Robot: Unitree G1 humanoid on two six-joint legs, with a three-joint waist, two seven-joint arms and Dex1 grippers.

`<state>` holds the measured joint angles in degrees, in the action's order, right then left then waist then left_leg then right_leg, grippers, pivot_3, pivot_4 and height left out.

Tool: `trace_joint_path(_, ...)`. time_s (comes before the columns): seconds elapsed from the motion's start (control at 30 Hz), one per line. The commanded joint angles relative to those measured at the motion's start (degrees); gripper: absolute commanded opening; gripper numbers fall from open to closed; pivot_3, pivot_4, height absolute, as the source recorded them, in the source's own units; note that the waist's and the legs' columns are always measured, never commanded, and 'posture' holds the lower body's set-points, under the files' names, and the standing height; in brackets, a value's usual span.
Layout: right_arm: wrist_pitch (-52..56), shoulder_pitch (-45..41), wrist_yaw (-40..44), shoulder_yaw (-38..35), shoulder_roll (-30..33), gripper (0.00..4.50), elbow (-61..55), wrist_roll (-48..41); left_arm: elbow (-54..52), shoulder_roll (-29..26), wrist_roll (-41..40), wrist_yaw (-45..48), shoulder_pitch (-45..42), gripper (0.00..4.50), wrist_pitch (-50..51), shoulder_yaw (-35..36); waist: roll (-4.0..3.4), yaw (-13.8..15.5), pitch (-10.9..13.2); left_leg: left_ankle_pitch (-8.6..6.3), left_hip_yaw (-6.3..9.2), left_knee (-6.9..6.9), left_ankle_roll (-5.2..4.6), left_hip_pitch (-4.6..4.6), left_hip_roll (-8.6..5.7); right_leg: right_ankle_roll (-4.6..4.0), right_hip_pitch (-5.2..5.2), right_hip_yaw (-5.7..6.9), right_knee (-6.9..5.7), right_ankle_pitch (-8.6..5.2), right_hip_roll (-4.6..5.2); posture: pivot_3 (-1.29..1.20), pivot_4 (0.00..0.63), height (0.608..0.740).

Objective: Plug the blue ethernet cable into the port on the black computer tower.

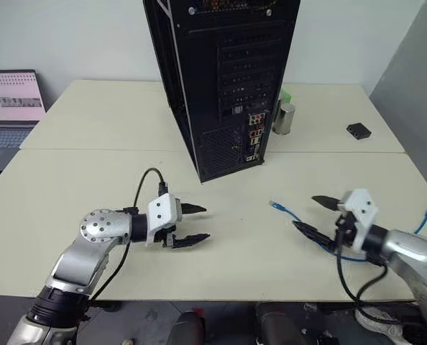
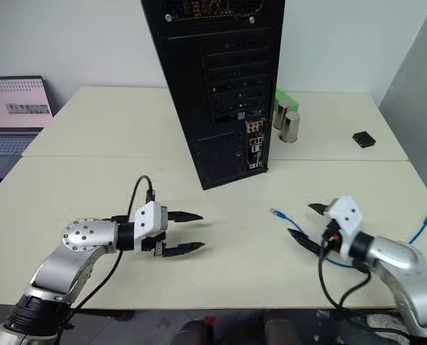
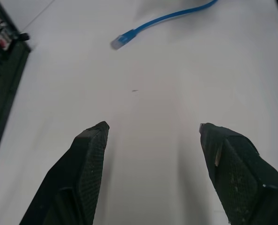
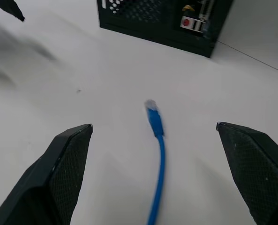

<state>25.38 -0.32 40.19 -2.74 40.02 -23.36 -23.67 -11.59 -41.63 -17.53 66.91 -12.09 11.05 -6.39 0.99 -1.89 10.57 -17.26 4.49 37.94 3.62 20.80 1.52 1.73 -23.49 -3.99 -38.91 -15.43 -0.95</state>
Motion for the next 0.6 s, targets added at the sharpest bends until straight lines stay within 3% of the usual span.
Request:
trace_joint_path(0.03, -1.66, -3.70, 0.57, 2.45, -1.62, 4.49, 4.13, 2.22, -2.03, -0.43, -0.55, 0.44, -0.95, 3.33, -0.11, 0.00, 0.01, 0.01, 0.01, 0.00, 0.00, 0.00, 0.00, 0.02, 0.00, -0.03, -0.01, 0.00, 0.00, 0.02, 0.00, 0.00, 0.150, 0.740)
trace_joint_path(0.4, -8.40, -12.05, 2.96, 8.63, -6.39, 4.49, 21.16, 10.05, -0.30, -0.11, -0.38, 1.81, 0.11, 3.33, -3.28, -0.52, 0.02, 0.00, 0.02, 0.00, 0.00, 0.01, 0.00, 0.02, 0.00, -0.24, -0.03, 0.00, -0.01, 0.14, 0.01, 0.00, 0.150, 0.740)
trace_joint_path(0.6, -9.24, -12.43, 4.71, 9.34, -5.87, 3.26, 23.15, 11.82, 1.56, 0.16, -0.43, 2.91, -0.82, 3.33, -4.09, -0.45, 0.02, -0.01, 0.02, 0.00, 0.00, 0.02, 0.00, -0.01, -0.01, -0.24, -0.02, 0.00, -0.05, 0.14, 0.01, 0.00, 0.150, 0.740)
